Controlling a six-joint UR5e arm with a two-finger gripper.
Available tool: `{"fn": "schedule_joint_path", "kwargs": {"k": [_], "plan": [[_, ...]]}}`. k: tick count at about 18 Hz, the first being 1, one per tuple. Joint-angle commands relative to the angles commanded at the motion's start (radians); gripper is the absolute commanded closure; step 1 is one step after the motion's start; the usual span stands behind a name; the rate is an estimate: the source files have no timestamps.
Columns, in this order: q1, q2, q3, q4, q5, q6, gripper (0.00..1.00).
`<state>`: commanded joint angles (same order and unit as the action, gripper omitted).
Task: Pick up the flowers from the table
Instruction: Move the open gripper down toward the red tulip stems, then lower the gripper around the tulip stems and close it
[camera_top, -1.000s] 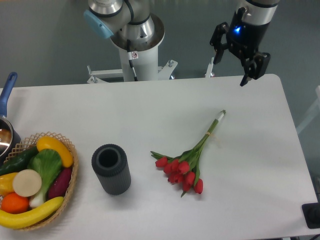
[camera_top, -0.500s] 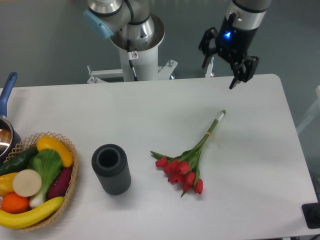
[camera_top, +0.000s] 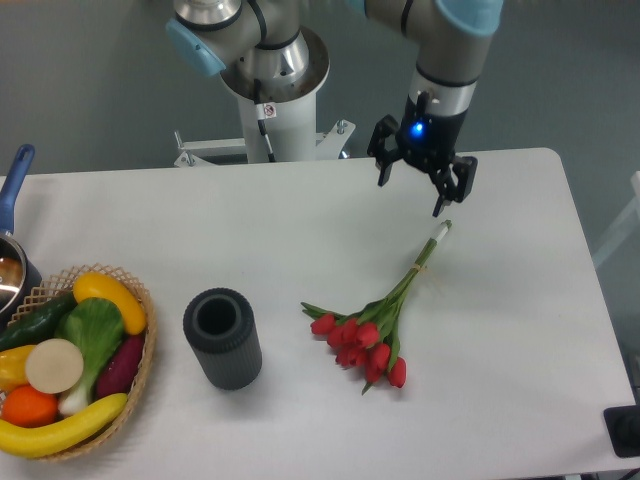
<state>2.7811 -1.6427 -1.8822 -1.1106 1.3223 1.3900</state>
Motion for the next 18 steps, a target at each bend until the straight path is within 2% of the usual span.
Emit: {"fn": "schedule_joint_path", "kwargs": {"k": [3, 8, 13, 18], "plan": [[-0.037, -0.054, 0.0, 0.032, 0.005, -0.048, 0.0], [-0.107, -0.163, 0.003, 0.184, 0.122, -0.161, 0.0], [-0.117, -0.258, 0.057, 0.215, 0.135, -0.172, 0.0], [-0.12, -0.318, 0.066, 0.218, 0.133, -0.174, 0.0]]}}
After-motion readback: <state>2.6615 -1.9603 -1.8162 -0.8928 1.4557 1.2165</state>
